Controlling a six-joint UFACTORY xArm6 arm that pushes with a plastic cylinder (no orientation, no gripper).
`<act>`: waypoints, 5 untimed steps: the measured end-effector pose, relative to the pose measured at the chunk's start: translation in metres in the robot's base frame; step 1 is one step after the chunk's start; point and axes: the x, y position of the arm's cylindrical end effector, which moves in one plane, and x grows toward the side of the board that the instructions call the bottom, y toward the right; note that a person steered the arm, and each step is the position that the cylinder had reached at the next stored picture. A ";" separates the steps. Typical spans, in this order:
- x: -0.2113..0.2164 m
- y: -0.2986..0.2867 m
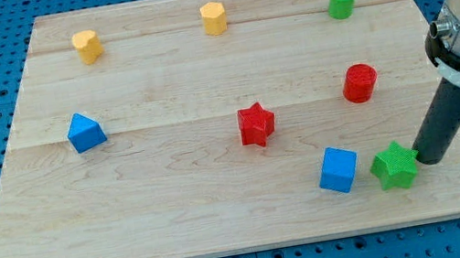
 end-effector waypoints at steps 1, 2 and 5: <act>-0.050 0.011; -0.051 0.011; -0.052 -0.032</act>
